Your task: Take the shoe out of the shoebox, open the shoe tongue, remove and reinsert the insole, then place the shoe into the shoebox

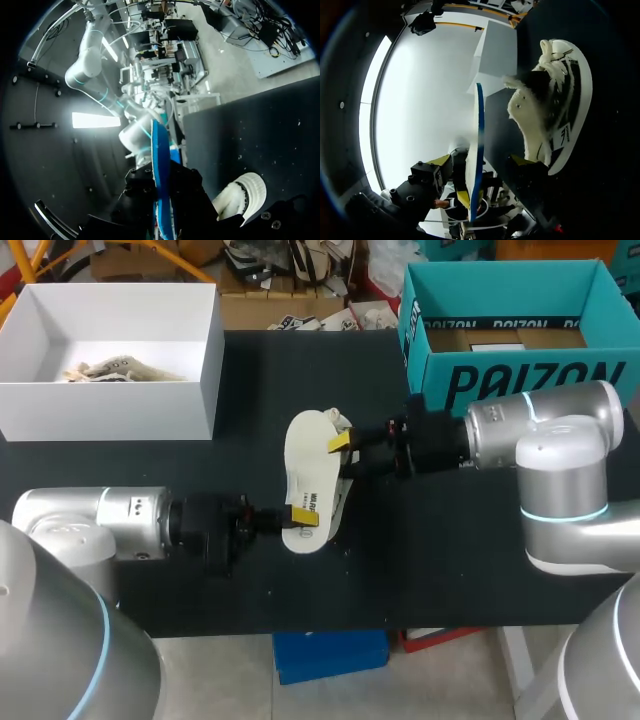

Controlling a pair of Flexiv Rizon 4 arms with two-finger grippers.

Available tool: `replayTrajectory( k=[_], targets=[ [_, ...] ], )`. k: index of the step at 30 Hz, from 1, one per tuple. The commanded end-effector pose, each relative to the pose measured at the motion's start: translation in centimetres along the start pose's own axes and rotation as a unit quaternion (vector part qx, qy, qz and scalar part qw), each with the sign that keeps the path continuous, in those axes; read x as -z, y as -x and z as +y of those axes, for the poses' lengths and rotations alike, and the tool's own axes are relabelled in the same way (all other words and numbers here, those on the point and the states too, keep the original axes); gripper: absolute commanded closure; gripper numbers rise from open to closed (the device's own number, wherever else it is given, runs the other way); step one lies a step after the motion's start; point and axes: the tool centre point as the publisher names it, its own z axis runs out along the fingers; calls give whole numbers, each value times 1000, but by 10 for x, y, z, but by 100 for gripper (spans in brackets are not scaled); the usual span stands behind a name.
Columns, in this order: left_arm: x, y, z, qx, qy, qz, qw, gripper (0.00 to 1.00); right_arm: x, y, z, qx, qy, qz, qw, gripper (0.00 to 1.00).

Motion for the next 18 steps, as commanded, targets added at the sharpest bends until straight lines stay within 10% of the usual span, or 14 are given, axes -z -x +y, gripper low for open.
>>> replayTrajectory(
  k=[1, 7, 9, 17, 18],
  targets=[
    [-1, 0, -1, -1, 2, 2, 1000, 100, -10, 2, 2, 0, -2, 1, 1000, 55],
    [-1, 0, -1, -1, 2, 2, 1000, 100, -16, 2, 2, -1, -6, 4, 1000, 62],
    [-1, 0, -1, -1, 2, 2, 1000, 100, -17, 3, 1, -3, -8, 4, 1000, 99],
    [-1, 0, -1, -1, 2, 2, 1000, 100, -20, 3, 0, -2, -17, 5, 1000, 100],
    [-1, 1, -1, 4, 7, 20, 1000, 53, -20, 3, 0, -2, -17, 5, 1000, 100]
  ],
)
